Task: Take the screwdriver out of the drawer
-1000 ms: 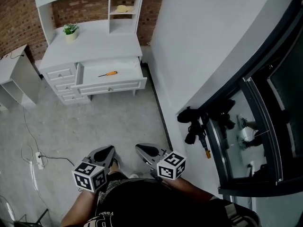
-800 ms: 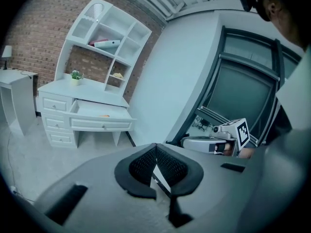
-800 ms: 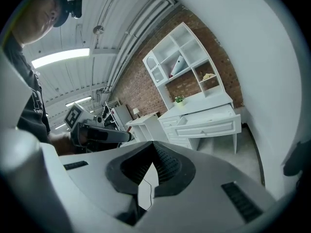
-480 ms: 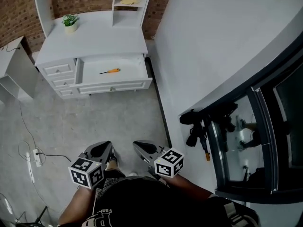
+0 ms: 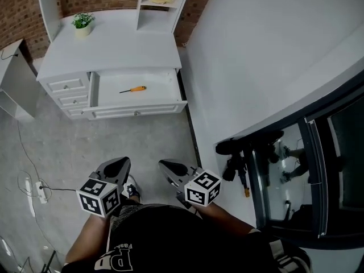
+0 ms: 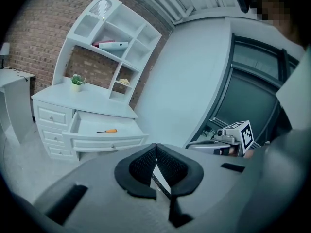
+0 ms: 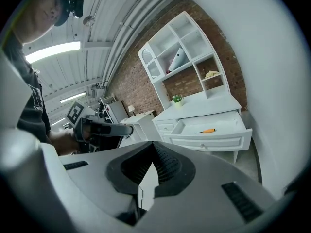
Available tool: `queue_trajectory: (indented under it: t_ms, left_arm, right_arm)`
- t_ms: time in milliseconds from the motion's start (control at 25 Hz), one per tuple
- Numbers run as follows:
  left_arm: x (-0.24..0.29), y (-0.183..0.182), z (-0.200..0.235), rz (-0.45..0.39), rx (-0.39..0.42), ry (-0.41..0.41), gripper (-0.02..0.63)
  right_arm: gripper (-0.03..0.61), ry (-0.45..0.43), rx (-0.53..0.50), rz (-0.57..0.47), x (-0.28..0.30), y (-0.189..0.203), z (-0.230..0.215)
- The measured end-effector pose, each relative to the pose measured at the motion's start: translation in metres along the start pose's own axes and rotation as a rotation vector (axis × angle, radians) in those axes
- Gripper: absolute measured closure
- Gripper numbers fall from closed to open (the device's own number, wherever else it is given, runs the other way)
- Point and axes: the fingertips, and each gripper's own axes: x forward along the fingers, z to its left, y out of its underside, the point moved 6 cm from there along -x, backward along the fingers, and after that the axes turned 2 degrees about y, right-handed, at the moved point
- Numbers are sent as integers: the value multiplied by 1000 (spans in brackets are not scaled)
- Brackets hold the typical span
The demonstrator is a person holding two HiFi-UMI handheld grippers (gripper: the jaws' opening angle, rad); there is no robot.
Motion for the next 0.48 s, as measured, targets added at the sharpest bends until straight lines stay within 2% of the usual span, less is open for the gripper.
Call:
queue_trajectory:
  t_ms: [280,480]
  left_arm:
    - [9,-35,48,-10,14,19,598]
    - [13,-53,79,5,65,18,598]
  right_arm:
    - [572,22,-21,-6,49,-32,-10]
    - [572,34,-27,-10,84,-49,-15]
